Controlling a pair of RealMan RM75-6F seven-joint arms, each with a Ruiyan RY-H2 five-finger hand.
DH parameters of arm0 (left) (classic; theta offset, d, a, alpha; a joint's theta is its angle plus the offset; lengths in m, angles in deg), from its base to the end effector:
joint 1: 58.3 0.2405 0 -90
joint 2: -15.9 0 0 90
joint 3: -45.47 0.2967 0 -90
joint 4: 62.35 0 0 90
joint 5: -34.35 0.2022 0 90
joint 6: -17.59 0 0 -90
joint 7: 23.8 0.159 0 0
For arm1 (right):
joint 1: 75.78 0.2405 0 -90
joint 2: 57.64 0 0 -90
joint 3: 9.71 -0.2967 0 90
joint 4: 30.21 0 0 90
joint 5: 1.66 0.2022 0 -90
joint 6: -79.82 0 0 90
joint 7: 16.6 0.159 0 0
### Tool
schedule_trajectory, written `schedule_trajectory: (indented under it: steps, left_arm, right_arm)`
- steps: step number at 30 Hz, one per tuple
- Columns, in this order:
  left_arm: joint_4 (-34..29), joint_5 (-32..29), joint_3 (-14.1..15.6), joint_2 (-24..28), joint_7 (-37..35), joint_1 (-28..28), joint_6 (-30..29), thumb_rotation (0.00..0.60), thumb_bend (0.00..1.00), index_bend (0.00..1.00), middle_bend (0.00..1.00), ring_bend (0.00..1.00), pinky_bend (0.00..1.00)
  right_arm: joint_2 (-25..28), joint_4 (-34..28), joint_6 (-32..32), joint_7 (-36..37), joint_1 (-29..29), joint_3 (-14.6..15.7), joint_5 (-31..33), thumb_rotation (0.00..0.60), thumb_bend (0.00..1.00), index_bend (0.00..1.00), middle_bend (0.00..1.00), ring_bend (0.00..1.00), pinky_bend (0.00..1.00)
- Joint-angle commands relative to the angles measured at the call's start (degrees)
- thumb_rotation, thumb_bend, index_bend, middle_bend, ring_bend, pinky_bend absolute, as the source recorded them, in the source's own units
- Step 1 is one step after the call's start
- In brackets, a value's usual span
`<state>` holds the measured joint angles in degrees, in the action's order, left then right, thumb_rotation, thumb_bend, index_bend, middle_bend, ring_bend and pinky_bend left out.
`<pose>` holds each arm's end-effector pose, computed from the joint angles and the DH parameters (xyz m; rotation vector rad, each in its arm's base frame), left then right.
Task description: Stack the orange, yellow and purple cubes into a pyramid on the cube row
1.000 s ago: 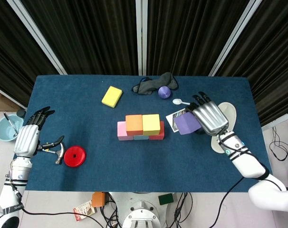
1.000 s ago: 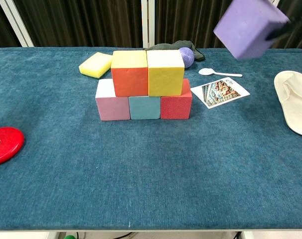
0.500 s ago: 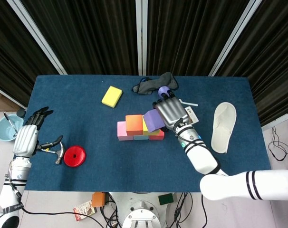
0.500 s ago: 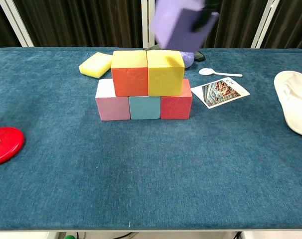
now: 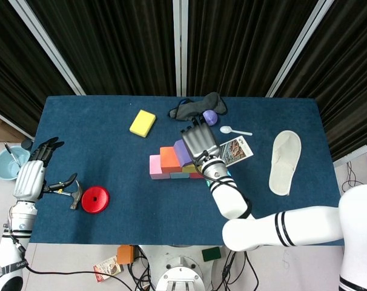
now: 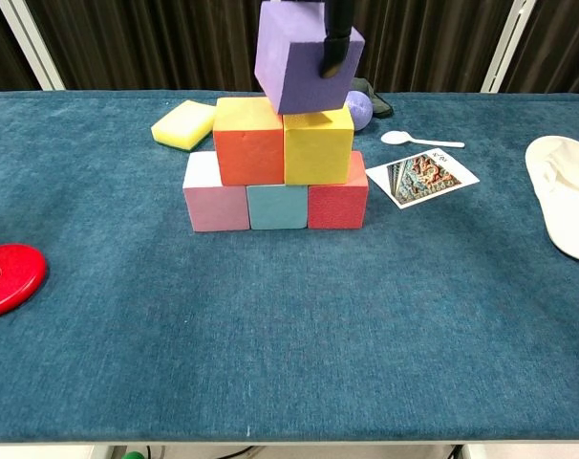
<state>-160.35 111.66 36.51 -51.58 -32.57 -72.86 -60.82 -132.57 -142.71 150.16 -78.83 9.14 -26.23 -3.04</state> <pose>-0.2973 0.2704 0.1606 -1.2757 -1.1365 -1.2009 0.0513 -0.4046 0.0574 1.9517 -0.6549 0.5962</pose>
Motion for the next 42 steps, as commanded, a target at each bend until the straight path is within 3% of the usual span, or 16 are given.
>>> schedule_trajectory:
  steps: [1, 6, 10, 13, 21, 26, 31, 36, 42]
  left_arm:
    - [0.1, -0.1, -0.1, -0.1, 0.0, 0.0, 0.1, 0.411, 0.17, 0.16, 0.07, 0.07, 0.15]
    - [0.6, -0.2, -0.1, -0.3, -0.4, 0.0, 0.2, 0.412, 0.17, 0.16, 0.07, 0.07, 0.15]
    - [1.1, -0.3, -0.1, -0.5, -0.8, 0.1, 0.2, 0.41, 0.17, 0.16, 0.07, 0.07, 0.15]
    - [1.5, -0.3, -0.1, -0.7, -1.0, 0.2, 0.3, 0.414, 0.17, 0.16, 0.07, 0.07, 0.15]
    - [1.8, -0.2, -0.1, -0.7, -1.5, 0.4, 0.2, 0.407, 0.17, 0.16, 0.07, 0.07, 0.15]
    - [1.8, -0.4, -0.1, -0.6, -1.6, 0.5, 0.3, 0.414, 0.17, 0.16, 0.07, 0.07, 0.15]
    - [1.4, -0.5, -0.4, -0.6, -1.2, 0.5, 0.2, 0.416, 0.17, 0.16, 0.07, 0.07, 0.15]
    - [0.9, -0.8, -0.6, -0.5, -0.6, 0.3, 0.4, 0.408, 0.17, 0.16, 0.07, 0.07, 0.15]
    - [0.6, -1.3, -0.8, -0.2, -0.3, 0.3, 0.8, 0.405, 0.17, 0.16, 0.07, 0.07, 0.15]
  right_arm:
    - [-1.1, 1.1, -0.3, -1.2, 1.2, -0.4, 1.5, 0.6, 0.2, 0.42, 0.4, 0.13, 0.08]
    - [-2.5, 2.6, -0.2, -3.1, 2.8, -0.9, 3.7, 0.6, 0.2, 0.39, 0.37, 0.13, 0.07]
    - [-2.9, 2.8, -0.4, -3.8, 3.4, -1.4, 5.0, 0.6, 0.18, 0.27, 0.32, 0.12, 0.04]
    - [-2.6, 2.4, -0.5, -3.6, 3.4, -1.6, 4.9, 0.6, 0.15, 0.17, 0.26, 0.09, 0.02]
    - [-0.6, -0.4, -1.1, -2.2, 1.9, -1.0, 1.8, 0.6, 0.02, 0.07, 0.17, 0.02, 0.0]
    - [5.3, -3.6, -7.4, -1.7, -1.0, 2.2, -6.6, 0.6, 0.0, 0.05, 0.15, 0.0, 0.0]
    - [9.8, -0.1, -18.2, 3.0, -4.4, 4.9, -18.2, 0.6, 0.0, 0.13, 0.15, 0.0, 0.0]
    - [9.5, 5.1, -24.6, 8.9, -6.4, 6.0, -26.9, 0.6, 0.0, 0.18, 0.16, 0.0, 0.0]
    - [7.8, 8.8, -27.3, 14.3, -7.0, 6.8, -31.7, 0.6, 0.0, 0.19, 0.16, 0.0, 0.0]
